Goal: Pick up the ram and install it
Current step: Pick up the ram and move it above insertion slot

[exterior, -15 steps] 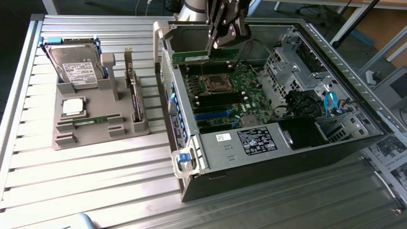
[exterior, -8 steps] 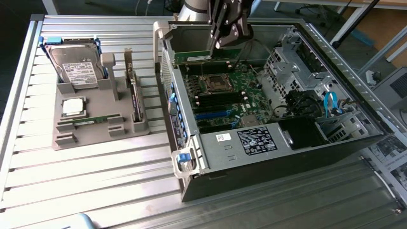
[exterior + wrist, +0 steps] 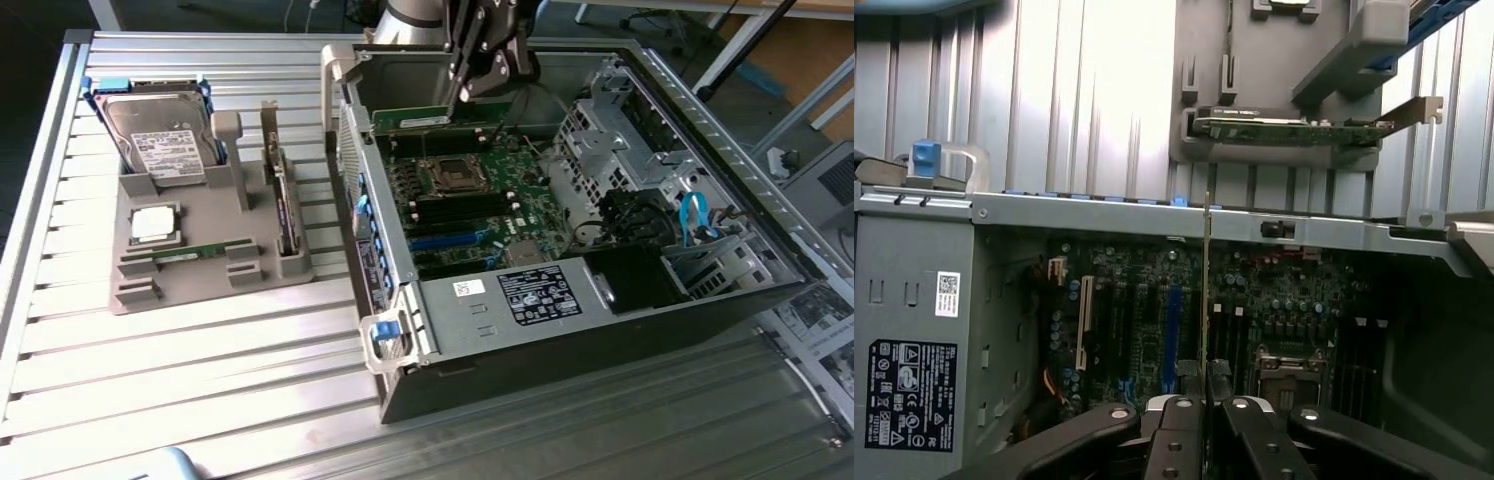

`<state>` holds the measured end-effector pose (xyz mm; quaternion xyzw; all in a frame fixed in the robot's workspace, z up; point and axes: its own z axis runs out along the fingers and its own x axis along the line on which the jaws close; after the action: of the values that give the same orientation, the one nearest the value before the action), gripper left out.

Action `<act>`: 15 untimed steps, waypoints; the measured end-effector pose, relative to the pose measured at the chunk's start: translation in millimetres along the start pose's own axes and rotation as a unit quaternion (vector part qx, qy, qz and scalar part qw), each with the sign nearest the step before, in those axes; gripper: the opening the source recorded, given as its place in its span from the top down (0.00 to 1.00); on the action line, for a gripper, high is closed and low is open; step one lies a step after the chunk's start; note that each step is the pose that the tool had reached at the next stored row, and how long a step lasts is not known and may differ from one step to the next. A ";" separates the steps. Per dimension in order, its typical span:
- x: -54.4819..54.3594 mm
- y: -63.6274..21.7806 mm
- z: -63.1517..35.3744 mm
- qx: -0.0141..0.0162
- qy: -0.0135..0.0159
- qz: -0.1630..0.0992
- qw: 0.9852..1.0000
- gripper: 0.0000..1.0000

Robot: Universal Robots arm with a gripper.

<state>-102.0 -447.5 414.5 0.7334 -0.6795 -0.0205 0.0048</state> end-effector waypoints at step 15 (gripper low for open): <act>0.8 -10.9 -0.3 0.000 0.000 0.000 1.000 0.87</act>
<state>-91.0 -447.5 414.5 0.7334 -0.6795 -0.0205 0.0048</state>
